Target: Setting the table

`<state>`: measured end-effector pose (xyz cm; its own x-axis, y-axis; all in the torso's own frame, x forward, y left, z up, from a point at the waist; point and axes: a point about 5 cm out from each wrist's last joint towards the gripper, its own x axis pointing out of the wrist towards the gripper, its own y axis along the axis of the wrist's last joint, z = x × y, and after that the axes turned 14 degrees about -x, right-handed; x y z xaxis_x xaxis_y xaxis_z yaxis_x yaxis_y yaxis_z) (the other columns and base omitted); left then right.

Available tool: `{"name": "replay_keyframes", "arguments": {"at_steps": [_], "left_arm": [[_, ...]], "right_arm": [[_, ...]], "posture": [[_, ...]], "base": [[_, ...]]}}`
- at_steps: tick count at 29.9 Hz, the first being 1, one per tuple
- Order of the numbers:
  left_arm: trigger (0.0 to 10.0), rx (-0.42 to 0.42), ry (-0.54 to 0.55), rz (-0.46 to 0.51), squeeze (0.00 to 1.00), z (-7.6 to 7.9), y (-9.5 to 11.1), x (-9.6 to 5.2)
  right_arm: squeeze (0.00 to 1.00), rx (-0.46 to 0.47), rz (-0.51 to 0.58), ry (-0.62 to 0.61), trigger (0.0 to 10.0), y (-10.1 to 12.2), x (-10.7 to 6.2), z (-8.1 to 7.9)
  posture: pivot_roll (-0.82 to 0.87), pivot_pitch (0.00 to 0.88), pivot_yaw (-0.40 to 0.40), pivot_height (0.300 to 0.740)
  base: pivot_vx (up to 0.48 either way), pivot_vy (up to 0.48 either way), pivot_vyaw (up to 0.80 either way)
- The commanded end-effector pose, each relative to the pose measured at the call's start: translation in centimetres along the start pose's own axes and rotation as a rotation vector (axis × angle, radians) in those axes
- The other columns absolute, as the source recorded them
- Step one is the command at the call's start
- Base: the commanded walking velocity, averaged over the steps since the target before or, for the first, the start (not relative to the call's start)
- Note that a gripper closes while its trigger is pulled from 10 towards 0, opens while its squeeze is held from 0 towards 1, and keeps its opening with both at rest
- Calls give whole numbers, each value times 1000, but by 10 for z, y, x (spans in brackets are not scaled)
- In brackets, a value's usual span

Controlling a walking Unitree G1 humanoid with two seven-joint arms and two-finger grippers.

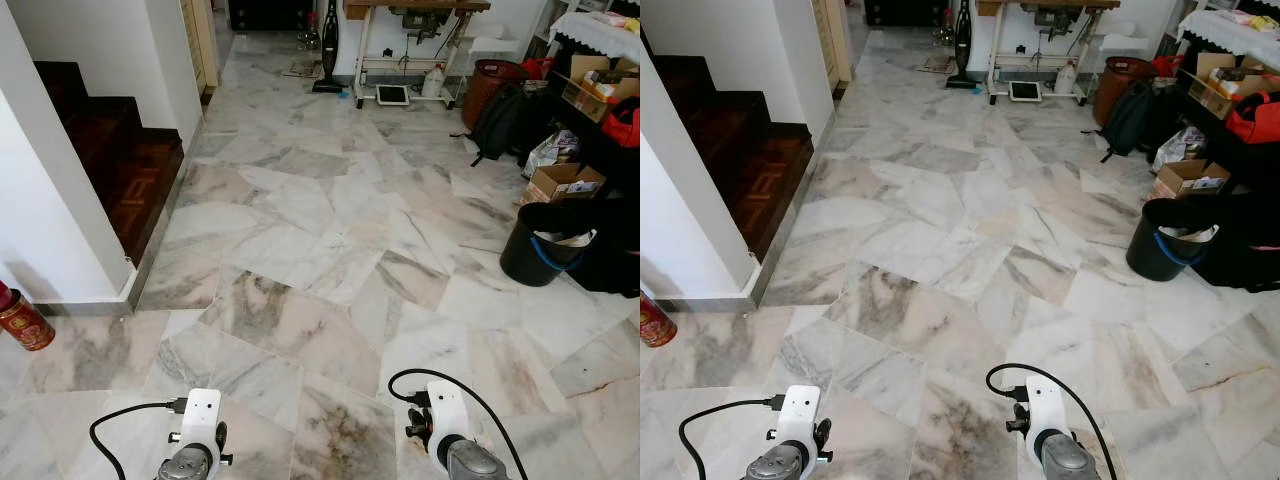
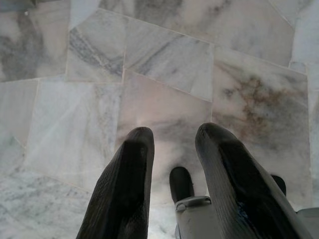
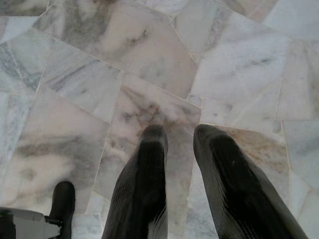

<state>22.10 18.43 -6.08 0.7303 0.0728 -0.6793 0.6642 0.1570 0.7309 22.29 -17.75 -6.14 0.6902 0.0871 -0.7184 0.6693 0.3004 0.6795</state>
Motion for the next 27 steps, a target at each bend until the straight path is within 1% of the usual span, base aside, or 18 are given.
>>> {"name": "replay_keyframes", "arguments": {"at_steps": [1, 2, 4, 5, 7, 9, 12, 13, 16, 19, 21, 27], "left_arm": [[10000, 43, -8, -4, 0, -3, -1, 0], [10000, 52, -4, -17, 0, -4, -4, -1], [10000, 33, -7, -4, 0, -3, -1, -1], [10000, 35, -9, -2, 0, -2, -1, -1], [10000, 48, -8, -7, 0, -3, -1, 0], [10000, 60, -13, -3, 0, -3, 1, 0], [10000, 61, -19, 31, 0, -2, 11, 2], [10000, 63, -17, 34, 0, -3, 13, 3], [10000, 63, -16, 42, 0, -2, 17, 4], [10000, 53, -13, 49, 0, -1, 19, 4], [10000, 42, -6, 56, 0, -2, 20, 4], [10000, 37, 4, 53, 0, -5, 19, 4]], "right_arm": [[0, 7, -12, -7, 10000, -1, 0, -1], [0, -9, -12, 10, 10000, -4, -1, -4], [0, 8, -11, 0, 10000, -6, -1, -2], [0, 43, -19, -23, 10000, -9, -2, -1], [0, 73, -28, -40, 10000, -12, -3, 0], [0, 73, -32, -37, 10000, -15, -4, -2], [0, 73, -32, -25, 10000, -16, -4, -5], [0, 62, -38, -21, 10000, -16, -4, -6], [0, 51, -46, -20, 10000, -16, -4, -5], [0, 56, -48, -24, 10000, -17, -4, -3], [0, 59, -54, -30, 10000, -17, -4, -3], [0, 44, -58, -23, 10000, -16, -3, -4]], "posture": [[47, 0, -42, 740], [49, 0, -37, 740], [47, 0, -30, 740], [37, 0, -20, 740], [27, 0, -5, 740], [35, 0, -7, 740], [49, 0, -19, 740], [47, 0, -11, 740], [58, 0, -11, 740], [63, 0, -12, 740], [73, 0, -27, 740], [72, 0, -29, 740]], "base": [[0, 0, 0], [0, 0, 0], [0, 0, 0], [0, 0, 0], [0, 0, 0], [0, 0, 0], [0, 0, 0], [0, 0, 0], [0, 0, 0], [0, 0, 0], [0, 0, 0], [0, 0, 0]]}}
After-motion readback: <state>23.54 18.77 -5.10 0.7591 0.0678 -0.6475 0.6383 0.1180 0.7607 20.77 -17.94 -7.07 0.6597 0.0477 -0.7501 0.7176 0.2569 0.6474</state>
